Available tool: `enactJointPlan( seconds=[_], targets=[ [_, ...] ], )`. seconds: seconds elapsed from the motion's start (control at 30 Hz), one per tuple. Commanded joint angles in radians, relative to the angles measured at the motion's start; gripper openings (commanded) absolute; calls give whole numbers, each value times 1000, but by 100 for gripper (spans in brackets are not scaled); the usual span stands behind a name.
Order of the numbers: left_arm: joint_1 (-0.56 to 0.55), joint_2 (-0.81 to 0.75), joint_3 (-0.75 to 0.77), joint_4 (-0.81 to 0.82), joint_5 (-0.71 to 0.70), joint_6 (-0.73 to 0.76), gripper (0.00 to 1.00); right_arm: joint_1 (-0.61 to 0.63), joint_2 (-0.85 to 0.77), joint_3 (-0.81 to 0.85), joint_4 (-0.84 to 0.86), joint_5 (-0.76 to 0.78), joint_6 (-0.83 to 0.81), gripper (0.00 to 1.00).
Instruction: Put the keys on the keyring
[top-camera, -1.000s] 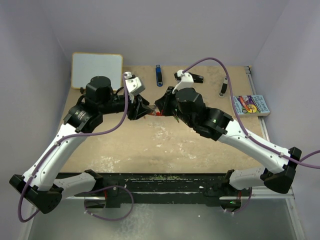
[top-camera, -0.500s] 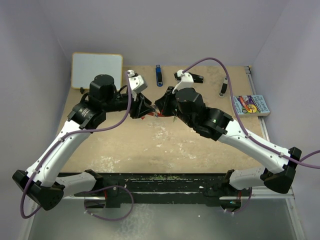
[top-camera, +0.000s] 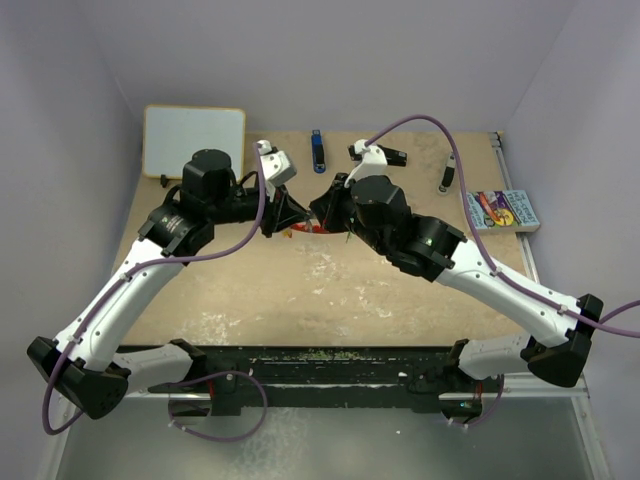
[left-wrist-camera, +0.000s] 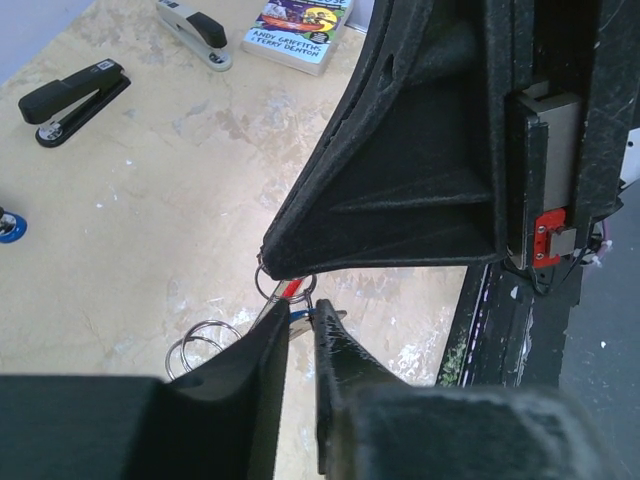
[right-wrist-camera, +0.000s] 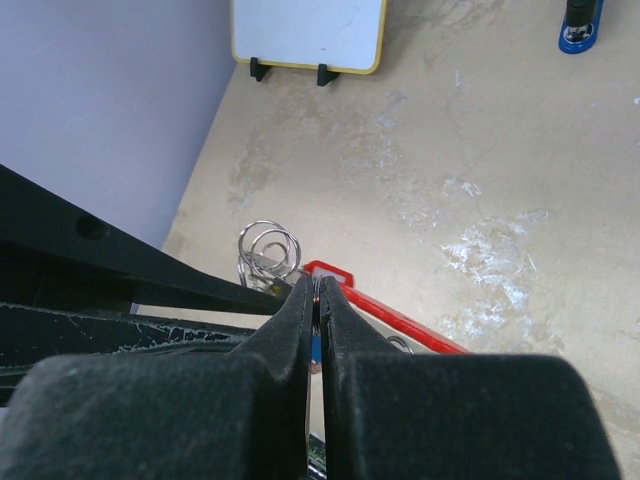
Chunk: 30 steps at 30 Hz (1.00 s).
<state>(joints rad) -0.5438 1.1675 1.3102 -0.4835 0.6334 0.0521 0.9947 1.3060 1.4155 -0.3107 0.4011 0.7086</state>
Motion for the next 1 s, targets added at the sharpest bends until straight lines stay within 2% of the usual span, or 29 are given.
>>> enactJointPlan(
  seconds=[0.0, 0.17, 0.37, 0.7, 0.97],
  targets=[
    [-1, -1, -13, 34, 25, -15, 14, 4, -19, 20, 45, 11, 15, 0],
    [-1, -4, -10, 30, 26, -11, 3, 4, -19, 19, 42, 12, 14, 0],
    [-2, -10, -2, 22, 12, 10, 3, 4, -26, 12, 39, 11, 16, 0],
    [-1, -14, 74, -53, -88, 227, 3, 4, -46, 13, 2, -18, 4, 0],
    [-1, -16, 106, -46, -102, 297, 3, 2, -31, 61, -81, -86, 9, 0]
  ],
)
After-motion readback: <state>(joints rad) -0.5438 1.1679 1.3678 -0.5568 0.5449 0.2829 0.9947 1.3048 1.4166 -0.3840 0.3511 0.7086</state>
